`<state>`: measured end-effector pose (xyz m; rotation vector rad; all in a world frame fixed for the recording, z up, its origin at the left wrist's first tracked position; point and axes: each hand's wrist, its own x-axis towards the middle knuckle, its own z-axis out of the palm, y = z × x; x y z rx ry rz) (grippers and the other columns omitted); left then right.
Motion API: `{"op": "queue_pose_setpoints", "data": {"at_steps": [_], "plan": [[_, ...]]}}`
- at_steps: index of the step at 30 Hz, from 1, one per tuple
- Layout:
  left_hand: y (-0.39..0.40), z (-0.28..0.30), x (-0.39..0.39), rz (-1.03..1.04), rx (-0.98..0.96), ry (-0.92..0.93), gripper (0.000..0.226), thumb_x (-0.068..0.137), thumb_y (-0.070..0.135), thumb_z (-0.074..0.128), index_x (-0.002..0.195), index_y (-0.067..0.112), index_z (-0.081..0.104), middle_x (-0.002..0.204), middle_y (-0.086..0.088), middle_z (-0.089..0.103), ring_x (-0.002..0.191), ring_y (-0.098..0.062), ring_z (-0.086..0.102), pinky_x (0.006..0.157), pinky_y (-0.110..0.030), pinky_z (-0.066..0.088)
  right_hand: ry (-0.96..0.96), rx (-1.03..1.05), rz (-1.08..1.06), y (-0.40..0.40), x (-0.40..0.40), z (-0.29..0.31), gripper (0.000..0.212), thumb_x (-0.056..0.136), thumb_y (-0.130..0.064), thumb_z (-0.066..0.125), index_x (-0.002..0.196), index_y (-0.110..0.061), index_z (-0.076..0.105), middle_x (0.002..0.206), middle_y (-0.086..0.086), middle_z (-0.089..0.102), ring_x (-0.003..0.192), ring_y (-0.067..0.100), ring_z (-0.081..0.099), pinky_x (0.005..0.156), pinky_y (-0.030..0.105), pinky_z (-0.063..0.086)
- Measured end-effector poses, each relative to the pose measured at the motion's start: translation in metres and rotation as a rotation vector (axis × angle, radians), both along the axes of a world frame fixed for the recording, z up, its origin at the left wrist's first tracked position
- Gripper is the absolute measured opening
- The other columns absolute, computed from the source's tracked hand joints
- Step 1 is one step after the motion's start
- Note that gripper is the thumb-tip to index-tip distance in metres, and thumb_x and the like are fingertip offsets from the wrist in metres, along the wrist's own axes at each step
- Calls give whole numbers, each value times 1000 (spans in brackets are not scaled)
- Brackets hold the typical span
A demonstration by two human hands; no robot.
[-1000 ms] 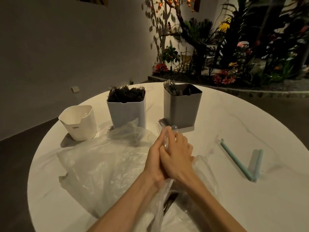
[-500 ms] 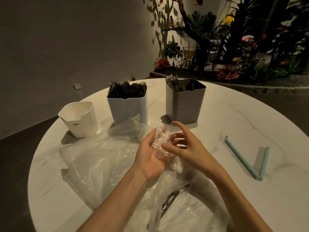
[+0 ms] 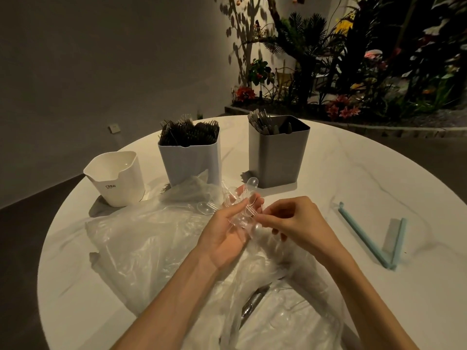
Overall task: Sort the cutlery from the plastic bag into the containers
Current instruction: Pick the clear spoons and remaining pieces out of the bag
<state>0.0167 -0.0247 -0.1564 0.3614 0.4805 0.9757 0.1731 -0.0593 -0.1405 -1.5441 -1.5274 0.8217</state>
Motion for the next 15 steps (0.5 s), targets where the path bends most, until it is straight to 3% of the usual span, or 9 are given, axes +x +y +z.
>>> {"op": "queue_pose_setpoints", "data": {"at_steps": [4,9,13,15], "plan": [[0,2,-1,31,18,12,26,84,-4,63,103,5,79,105,-19,72,93,-26,71,90,-34,57,265,75,-75,-2,1,7,17,81,-36,81,85,-20,81,75,-4,75,69,8,68,55,17,49],[-2,7,-1,51,21,19,43,89,-3,61,131,8,61,111,-20,71,94,-28,72,88,-35,59,587,147,-184,-2,8,19,28,94,-31,69,87,-4,70,70,6,66,61,15,58,54,22,50],[-3,6,0,61,46,56,35,88,-5,62,121,5,68,112,-15,72,93,-23,73,90,-30,57,586,93,-106,-2,6,19,21,93,-17,71,99,2,67,84,13,77,77,28,75,66,27,59],[-4,5,0,58,59,62,28,86,-4,64,112,3,72,107,-13,73,92,-20,73,87,-26,59,520,49,-50,-2,6,15,19,94,-14,69,111,-6,65,84,11,77,79,25,76,66,27,60]]}}
